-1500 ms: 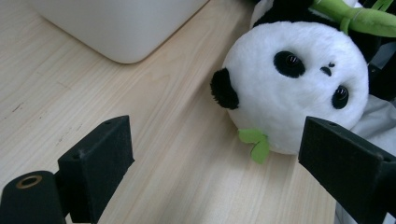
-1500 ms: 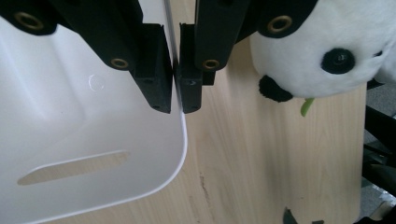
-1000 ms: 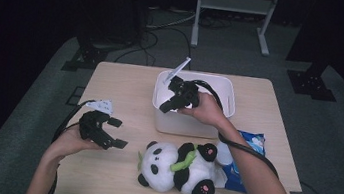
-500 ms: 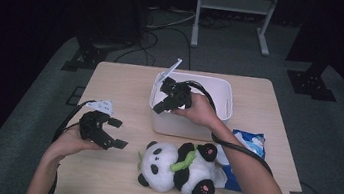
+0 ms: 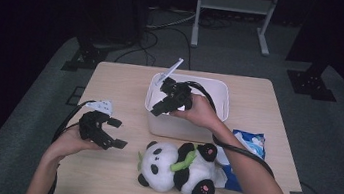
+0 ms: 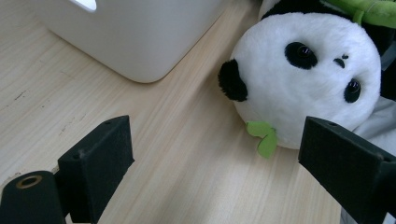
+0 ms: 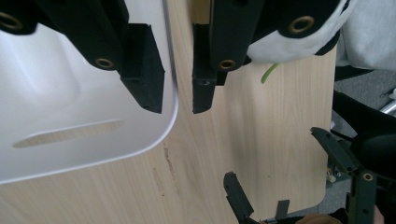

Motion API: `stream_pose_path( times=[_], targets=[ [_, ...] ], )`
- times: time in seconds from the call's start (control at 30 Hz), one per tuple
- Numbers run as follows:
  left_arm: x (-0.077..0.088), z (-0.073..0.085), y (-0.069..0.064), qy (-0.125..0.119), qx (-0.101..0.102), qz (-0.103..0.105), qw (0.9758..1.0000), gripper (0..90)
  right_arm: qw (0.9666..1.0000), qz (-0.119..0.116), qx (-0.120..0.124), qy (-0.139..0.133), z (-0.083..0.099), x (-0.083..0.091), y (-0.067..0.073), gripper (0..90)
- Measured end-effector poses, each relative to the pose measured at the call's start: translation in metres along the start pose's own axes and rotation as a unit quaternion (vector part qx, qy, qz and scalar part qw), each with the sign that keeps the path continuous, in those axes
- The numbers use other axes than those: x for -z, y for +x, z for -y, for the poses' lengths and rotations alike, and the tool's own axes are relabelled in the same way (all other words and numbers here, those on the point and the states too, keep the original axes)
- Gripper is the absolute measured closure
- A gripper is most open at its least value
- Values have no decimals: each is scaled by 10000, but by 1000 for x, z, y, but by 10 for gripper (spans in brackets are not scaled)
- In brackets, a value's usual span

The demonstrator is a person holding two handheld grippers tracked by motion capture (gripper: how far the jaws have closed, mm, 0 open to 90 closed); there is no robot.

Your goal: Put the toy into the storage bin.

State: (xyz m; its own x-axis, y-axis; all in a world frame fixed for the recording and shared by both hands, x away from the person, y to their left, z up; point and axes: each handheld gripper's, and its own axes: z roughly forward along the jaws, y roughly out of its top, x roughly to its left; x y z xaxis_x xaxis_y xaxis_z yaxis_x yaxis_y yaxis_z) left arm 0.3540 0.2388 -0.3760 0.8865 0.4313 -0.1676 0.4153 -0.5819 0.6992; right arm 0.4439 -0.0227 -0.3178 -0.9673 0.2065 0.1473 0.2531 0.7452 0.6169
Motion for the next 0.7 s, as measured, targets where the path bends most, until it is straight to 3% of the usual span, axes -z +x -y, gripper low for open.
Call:
stream_pose_path(
  times=[0.3,0.7],
  targets=[
    [-2,-1,-1,22,-11,-9,10000,87,9996,133,-92,-215,26,37,14,680],
    [-6,-2,-3,65,-21,-4,10000,86,9993,78,-265,-236,80,61,41,664]
  ],
)
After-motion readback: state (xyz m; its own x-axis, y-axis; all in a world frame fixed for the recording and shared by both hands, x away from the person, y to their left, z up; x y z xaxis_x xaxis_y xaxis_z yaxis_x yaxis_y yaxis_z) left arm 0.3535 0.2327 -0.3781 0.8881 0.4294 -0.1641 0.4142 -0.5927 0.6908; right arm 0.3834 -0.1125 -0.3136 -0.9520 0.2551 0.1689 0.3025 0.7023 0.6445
